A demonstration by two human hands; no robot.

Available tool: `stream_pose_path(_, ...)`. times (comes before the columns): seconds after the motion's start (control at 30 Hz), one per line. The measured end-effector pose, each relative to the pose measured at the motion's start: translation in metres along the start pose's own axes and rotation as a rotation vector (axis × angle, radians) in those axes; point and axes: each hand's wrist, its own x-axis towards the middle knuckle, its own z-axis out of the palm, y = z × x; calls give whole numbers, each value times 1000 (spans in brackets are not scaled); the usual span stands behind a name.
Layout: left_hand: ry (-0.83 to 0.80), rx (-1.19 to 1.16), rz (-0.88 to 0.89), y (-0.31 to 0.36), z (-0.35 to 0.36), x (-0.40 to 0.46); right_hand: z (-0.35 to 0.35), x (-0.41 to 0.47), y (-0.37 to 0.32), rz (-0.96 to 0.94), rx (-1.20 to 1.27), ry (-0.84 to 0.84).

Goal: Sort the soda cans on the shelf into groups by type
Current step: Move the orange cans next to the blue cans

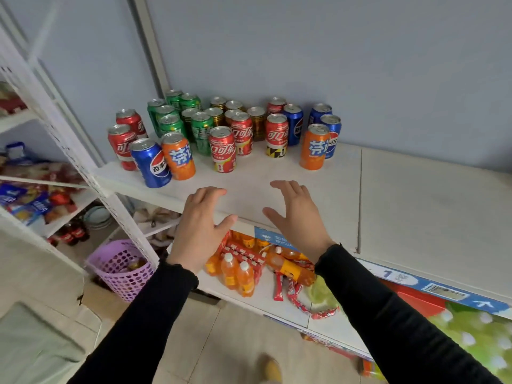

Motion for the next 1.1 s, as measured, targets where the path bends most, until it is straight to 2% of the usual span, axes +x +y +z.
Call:
stream_pose_path(0.23,40,-14,-56,-45,-11,39,42,67,-16,-11,98,-34)
stream_pose_path(0.37,151,-22,-68,-68,-24,59,66,100,-31,-99,200,-9)
stream_pose_path(0.5,266,-58,-127,-94,-37,64,98,120,-51,-125,308,-74)
stream_pose_path(0.67,343,-71,-129,-126,-50,74,139,144,-74,-33,378,-178)
stream_pose_path(0.8,332,-107,-109,-151,-63,86,162,163,-91,85,586,-206)
stream_pose_path(1.1,273,-201,-15,-196,-90,105,182,172,-108,216,673,-82)
